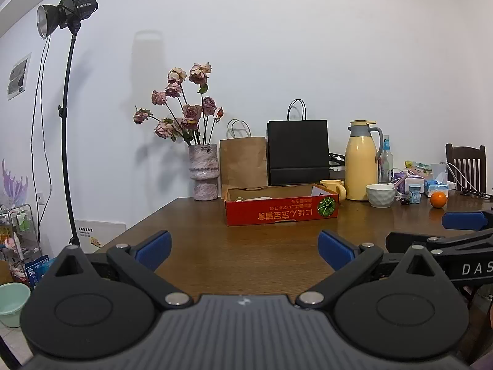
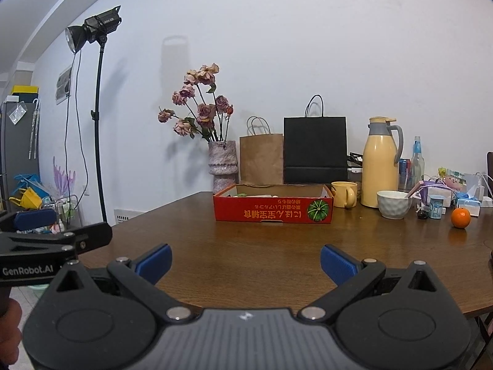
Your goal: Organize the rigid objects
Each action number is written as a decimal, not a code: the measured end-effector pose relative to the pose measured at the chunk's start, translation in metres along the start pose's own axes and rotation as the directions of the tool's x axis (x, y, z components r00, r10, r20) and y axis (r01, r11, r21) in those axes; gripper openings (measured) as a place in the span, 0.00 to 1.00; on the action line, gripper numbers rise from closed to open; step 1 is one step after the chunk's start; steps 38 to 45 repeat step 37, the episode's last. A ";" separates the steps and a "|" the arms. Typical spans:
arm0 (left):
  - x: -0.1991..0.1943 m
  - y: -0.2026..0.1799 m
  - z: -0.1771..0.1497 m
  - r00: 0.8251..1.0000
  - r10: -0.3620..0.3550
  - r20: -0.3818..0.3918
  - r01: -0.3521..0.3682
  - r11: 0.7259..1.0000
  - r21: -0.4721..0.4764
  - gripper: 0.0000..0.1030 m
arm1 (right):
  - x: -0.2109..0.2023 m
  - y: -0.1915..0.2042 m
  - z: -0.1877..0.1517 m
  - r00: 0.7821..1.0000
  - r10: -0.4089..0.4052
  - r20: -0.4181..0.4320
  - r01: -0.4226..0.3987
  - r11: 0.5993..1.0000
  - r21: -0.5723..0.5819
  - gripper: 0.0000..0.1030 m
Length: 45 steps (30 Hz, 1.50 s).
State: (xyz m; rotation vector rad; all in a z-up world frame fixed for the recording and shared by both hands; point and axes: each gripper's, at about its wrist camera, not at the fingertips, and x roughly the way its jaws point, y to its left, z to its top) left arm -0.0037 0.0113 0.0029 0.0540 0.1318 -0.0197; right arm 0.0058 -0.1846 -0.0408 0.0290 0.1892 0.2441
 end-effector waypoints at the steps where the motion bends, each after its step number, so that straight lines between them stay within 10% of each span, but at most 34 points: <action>1: 0.000 0.000 0.000 1.000 -0.004 -0.001 0.004 1.000 -0.002 1.00 | 0.000 0.000 0.000 1.000 0.000 0.000 0.000 1.000 0.000 1.00; 45: 0.002 0.001 -0.003 1.000 -0.022 -0.015 0.022 1.000 0.000 1.00 | 0.004 0.001 -0.005 1.000 -0.003 -0.013 0.003 1.000 0.015 1.00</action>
